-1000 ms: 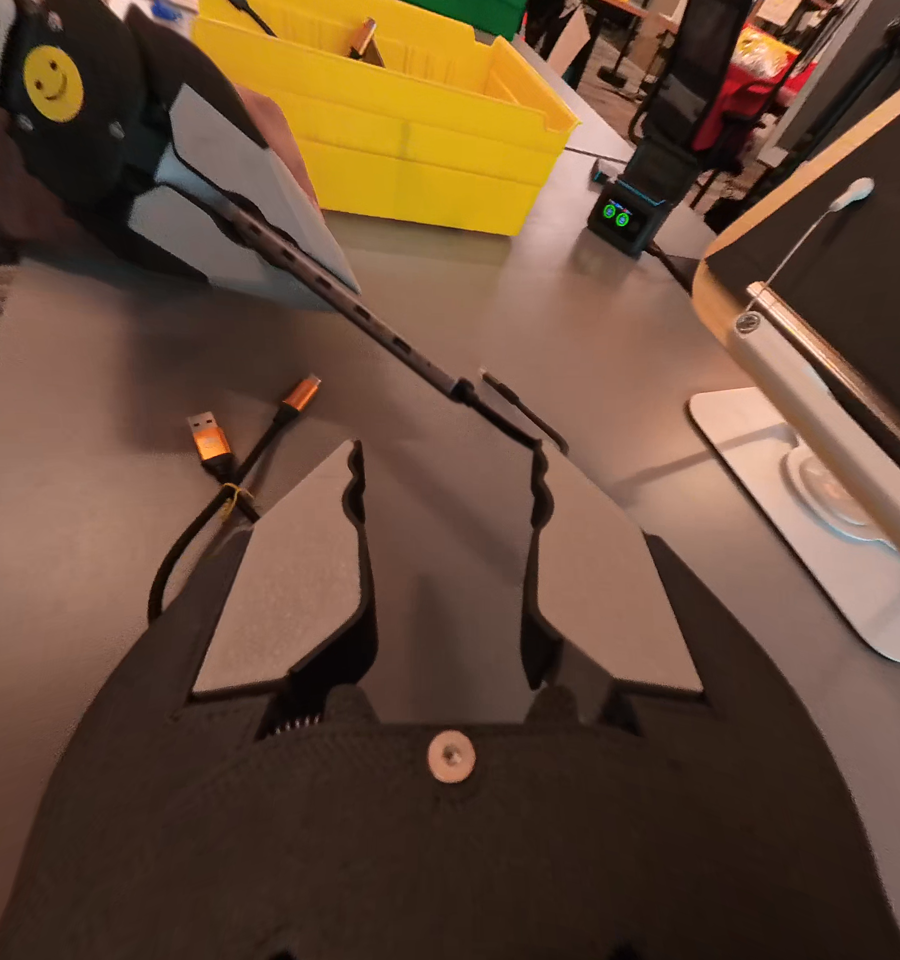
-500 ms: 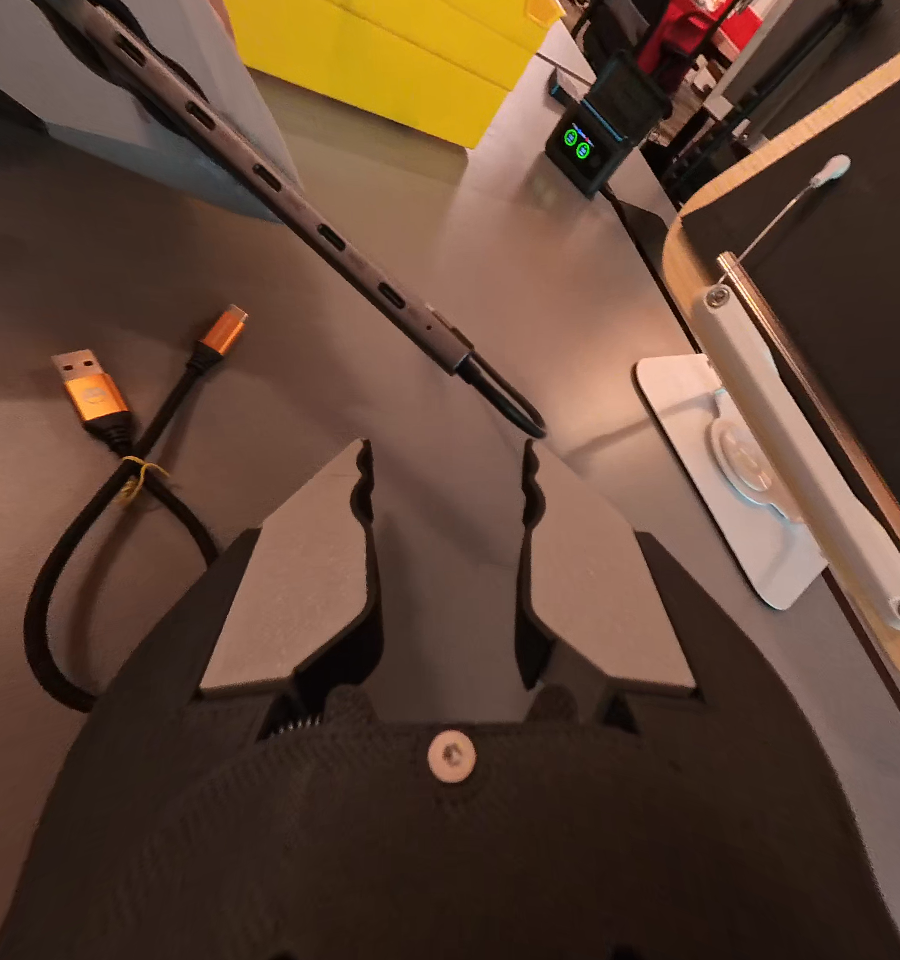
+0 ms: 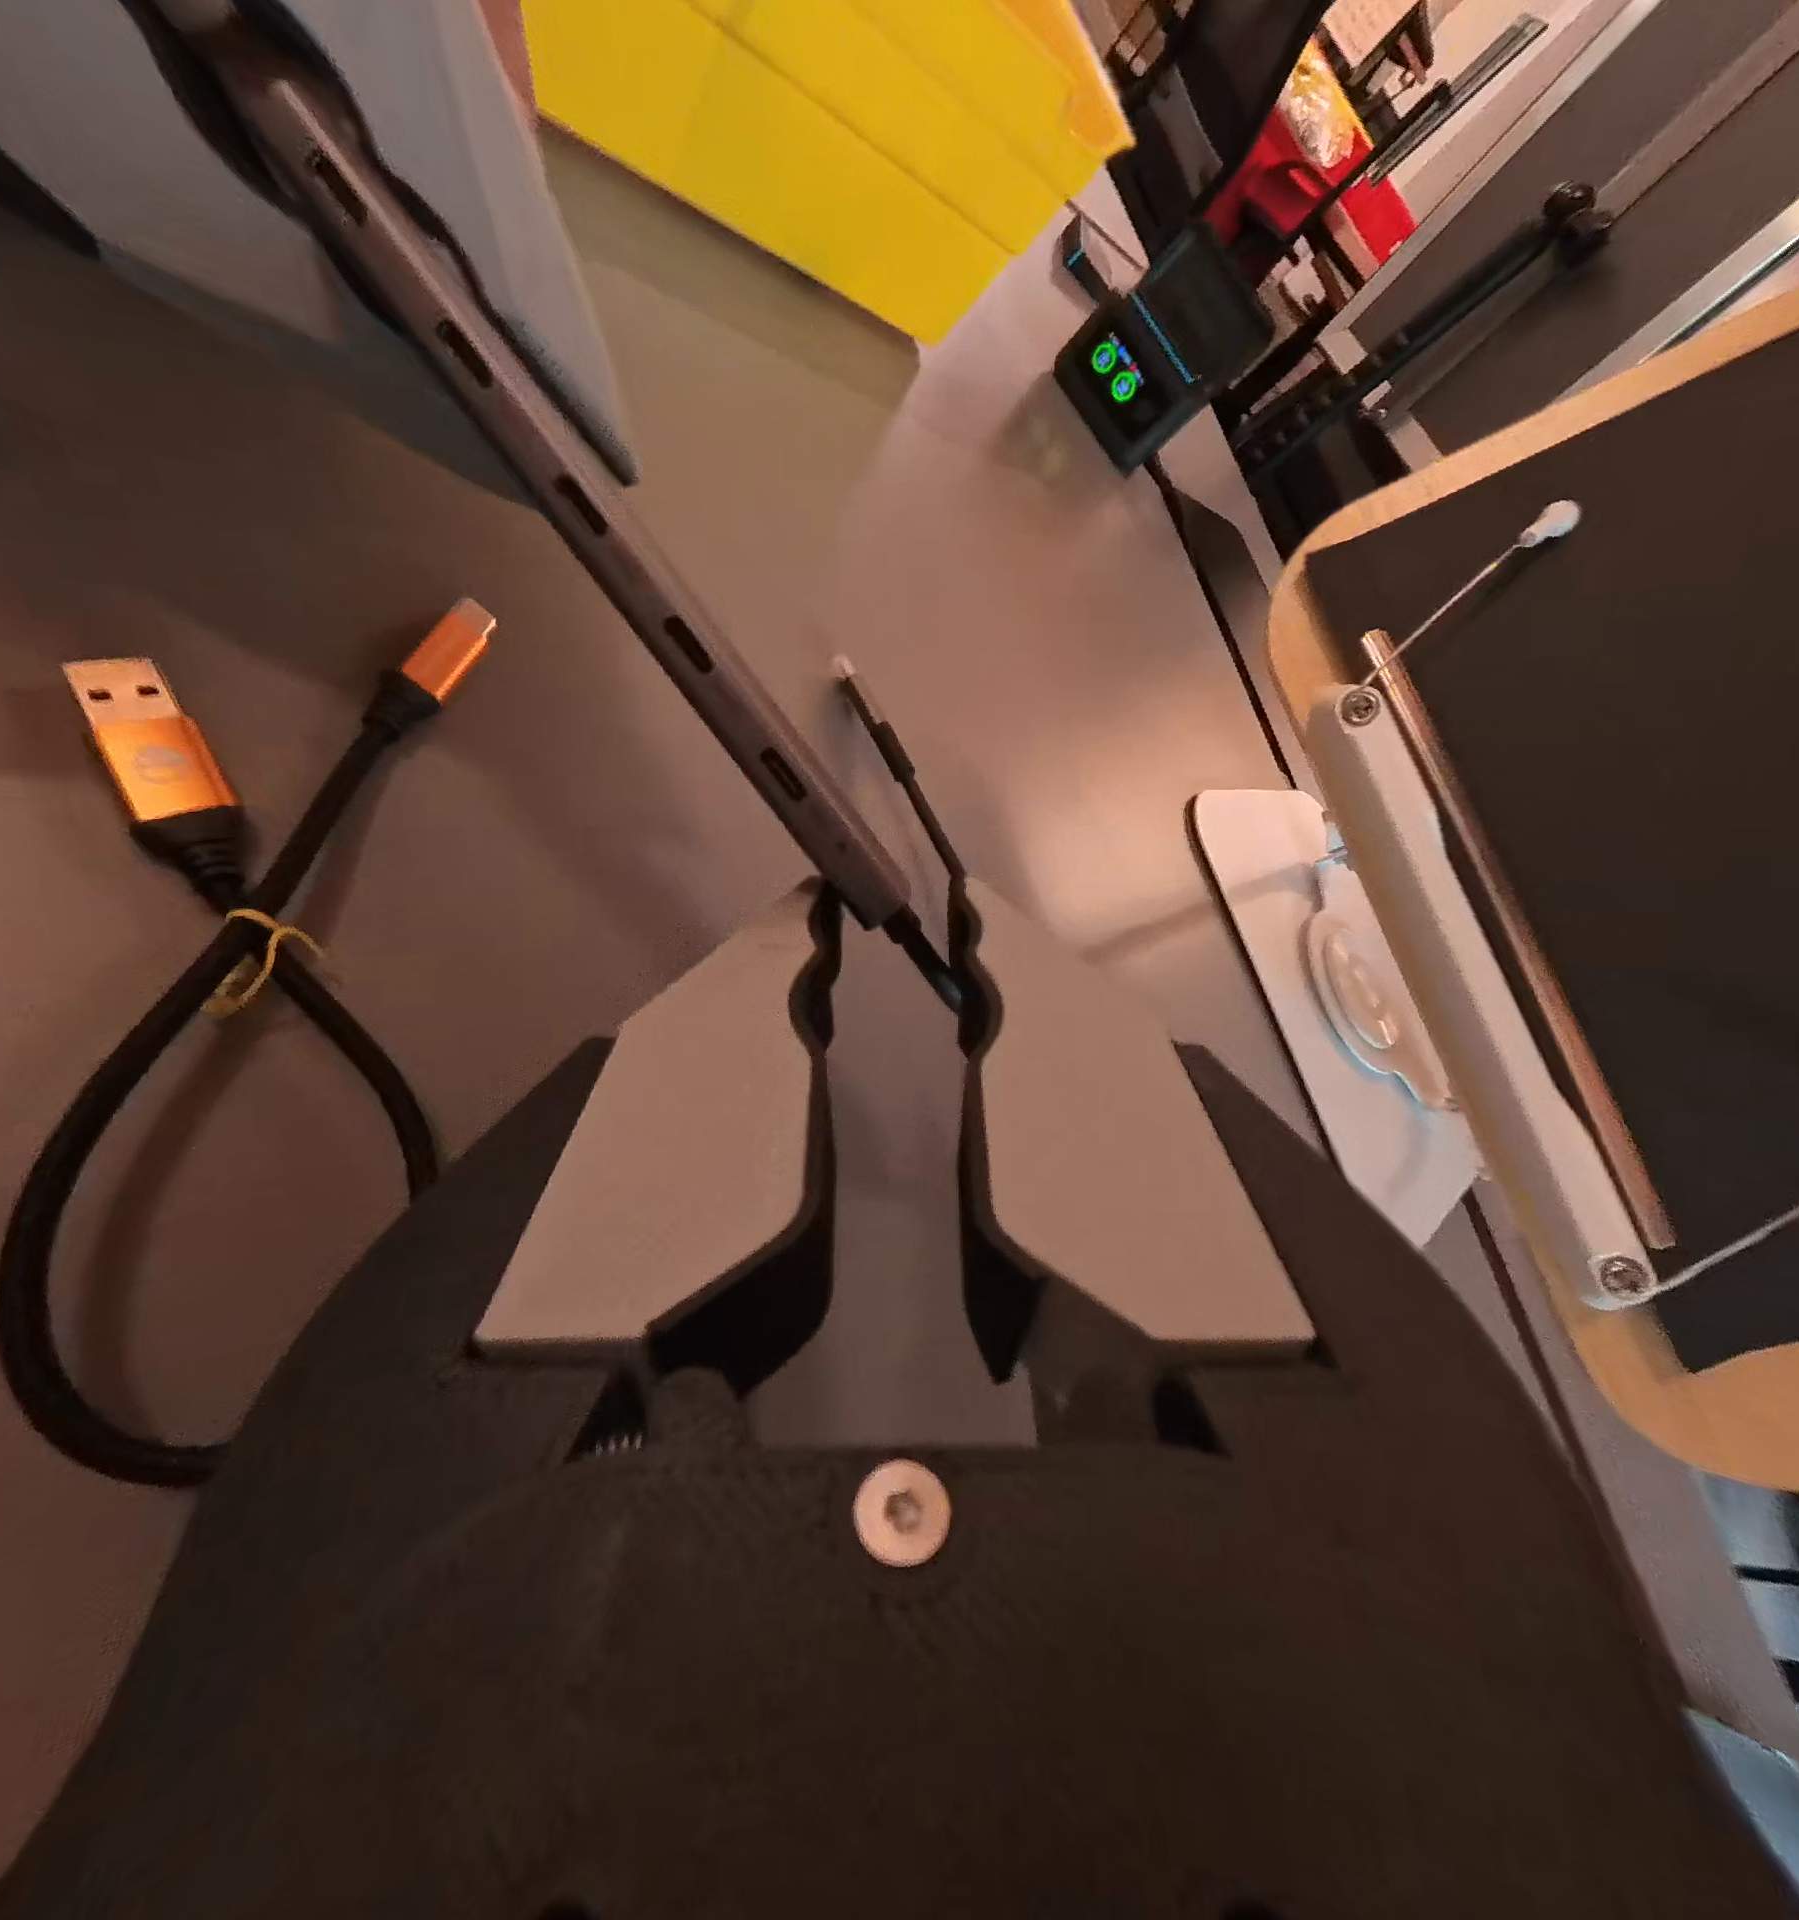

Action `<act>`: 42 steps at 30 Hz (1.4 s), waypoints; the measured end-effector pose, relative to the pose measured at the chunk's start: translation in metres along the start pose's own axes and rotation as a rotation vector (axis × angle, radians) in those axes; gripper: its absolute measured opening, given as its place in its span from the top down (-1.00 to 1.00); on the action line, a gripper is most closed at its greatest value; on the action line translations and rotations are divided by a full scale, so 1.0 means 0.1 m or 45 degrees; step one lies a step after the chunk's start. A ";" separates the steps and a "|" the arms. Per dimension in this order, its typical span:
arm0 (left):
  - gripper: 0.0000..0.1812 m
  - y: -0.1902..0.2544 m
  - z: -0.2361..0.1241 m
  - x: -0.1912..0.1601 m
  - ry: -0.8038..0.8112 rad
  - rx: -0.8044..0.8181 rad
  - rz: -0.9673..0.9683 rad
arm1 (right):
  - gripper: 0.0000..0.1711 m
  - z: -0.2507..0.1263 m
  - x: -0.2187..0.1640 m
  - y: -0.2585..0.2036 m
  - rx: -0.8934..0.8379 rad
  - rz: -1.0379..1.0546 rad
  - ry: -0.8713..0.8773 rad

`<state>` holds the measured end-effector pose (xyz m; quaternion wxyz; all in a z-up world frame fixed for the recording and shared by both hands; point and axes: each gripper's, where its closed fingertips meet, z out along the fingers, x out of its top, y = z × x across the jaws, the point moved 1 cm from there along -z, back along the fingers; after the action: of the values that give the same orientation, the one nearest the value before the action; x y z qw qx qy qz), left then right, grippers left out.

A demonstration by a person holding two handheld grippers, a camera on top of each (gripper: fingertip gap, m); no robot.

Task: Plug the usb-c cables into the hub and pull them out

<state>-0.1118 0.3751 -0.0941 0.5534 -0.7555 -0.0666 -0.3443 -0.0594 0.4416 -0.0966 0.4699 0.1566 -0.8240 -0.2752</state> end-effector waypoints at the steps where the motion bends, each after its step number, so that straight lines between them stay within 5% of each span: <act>1: 0.95 0.00 0.00 -0.01 -0.008 0.009 0.012 | 0.82 0.00 -0.01 -0.01 -0.001 -0.023 -0.017; 26: 0.92 0.10 -0.02 0.24 0.089 -0.005 0.072 | 0.79 0.13 -0.01 -0.14 0.082 0.032 -0.028; 35: 0.92 -0.10 0.02 -0.08 -0.162 0.175 0.329 | 0.61 0.09 0.03 0.02 0.064 0.271 0.024; 42: 0.92 -0.52 -0.11 -0.39 -0.301 0.371 0.169 | 0.49 0.05 0.22 -0.23 0.336 0.523 0.098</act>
<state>-0.1712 0.3957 -0.0742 0.6667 -0.7054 -0.1302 -0.2026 -0.0750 0.4129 -0.0974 0.5225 0.0563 -0.8488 -0.0576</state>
